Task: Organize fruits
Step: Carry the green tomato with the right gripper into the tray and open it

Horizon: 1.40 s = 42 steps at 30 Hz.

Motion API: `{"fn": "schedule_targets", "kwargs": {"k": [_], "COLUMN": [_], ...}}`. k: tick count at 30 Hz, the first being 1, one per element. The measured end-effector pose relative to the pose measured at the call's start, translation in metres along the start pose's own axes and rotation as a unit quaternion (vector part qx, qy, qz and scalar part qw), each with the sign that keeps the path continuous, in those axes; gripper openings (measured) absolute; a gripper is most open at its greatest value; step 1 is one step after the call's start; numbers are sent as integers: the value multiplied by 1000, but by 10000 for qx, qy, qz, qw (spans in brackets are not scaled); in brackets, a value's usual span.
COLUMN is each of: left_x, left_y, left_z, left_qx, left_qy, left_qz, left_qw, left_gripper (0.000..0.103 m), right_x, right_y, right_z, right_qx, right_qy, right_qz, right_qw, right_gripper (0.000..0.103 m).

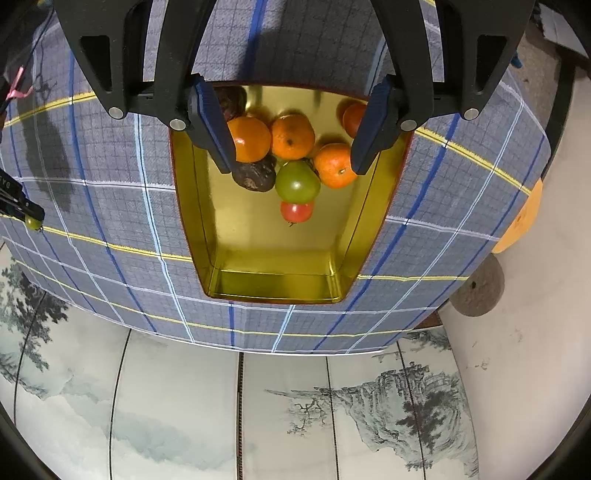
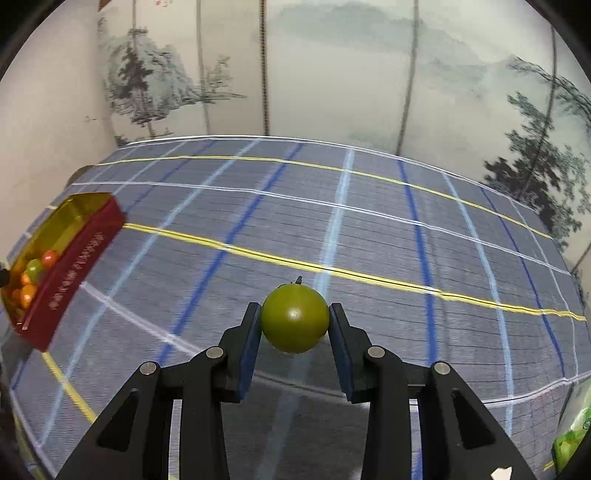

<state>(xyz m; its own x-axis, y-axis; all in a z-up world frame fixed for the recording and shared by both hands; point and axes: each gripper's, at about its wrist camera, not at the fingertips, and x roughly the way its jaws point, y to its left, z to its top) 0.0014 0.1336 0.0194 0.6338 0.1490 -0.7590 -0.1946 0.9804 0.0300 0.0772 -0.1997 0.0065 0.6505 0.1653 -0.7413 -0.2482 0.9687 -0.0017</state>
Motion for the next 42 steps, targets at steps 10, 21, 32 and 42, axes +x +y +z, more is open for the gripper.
{"fn": "schedule_targets", "kwargs": {"k": [10, 21, 32, 42], "left_x": [-13, -26, -23, -21], "left_y": [27, 68, 92, 106], "left_z": [-5, -11, -29, -38], "left_qx": [-297, -560, -731, -804], "left_qy": [-102, -154, 55, 138], "left_qz": [227, 595, 625, 668], "left_qw": [9992, 9965, 9953, 9944], "left_gripper": [66, 66, 66, 66], "right_x": [-18, -27, -7, 13], "right_y": [81, 181, 265, 307], "right_z": [14, 30, 29, 25], "right_qx": [-641, -1264, -1642, -1979], "right_qy": [-158, -242, -14, 151], "right_qz": [683, 1614, 2163, 2065], "right_qw": [9955, 9785, 9624, 9581], "right_gripper": [34, 34, 34, 34]}}
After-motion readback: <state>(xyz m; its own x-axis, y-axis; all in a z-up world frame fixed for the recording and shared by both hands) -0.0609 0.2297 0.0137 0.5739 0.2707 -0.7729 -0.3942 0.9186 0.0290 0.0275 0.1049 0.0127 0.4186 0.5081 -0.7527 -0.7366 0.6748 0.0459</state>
